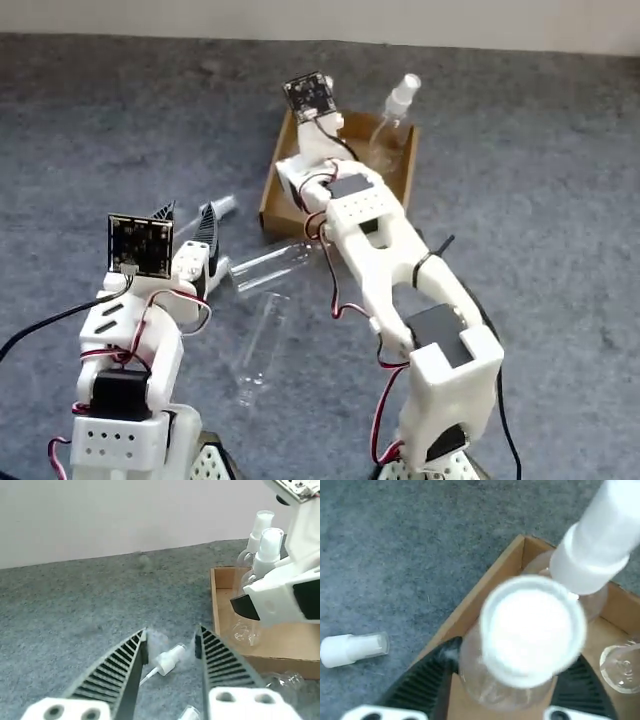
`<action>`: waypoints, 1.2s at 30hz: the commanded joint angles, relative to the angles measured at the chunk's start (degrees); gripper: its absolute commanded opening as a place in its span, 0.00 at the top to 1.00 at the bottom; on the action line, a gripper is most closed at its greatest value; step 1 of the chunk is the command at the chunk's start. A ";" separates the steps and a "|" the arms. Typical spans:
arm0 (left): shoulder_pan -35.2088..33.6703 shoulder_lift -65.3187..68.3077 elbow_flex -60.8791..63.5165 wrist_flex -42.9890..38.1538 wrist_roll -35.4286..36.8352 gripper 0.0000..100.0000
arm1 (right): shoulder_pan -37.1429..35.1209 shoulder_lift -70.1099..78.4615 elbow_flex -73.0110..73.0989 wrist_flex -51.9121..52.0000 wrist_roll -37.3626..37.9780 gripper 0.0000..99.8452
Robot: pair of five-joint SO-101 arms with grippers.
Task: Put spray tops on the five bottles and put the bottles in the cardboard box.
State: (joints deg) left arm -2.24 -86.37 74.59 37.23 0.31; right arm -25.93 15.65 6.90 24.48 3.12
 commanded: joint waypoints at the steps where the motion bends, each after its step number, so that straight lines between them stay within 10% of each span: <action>1: -0.31 0.13 -0.31 -1.14 0.09 0.88 | -0.40 -5.41 -2.86 0.31 0.53 0.76; 14: -0.31 0.13 -0.31 -1.14 0.09 0.88 | -0.57 -14.46 -3.03 5.14 0.44 0.76; 25: -0.22 0.13 -0.31 -1.14 0.09 0.89 | -1.10 -30.81 -11.74 36.26 0.09 0.76; 36: -11.91 14.90 -16.92 6.77 -0.35 0.88 | -16.04 -33.27 11.21 40.92 -11.78 0.76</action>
State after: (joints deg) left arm -8.40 -80.22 67.30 39.87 0.31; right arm -37.01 -15.12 12.79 68.35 -5.05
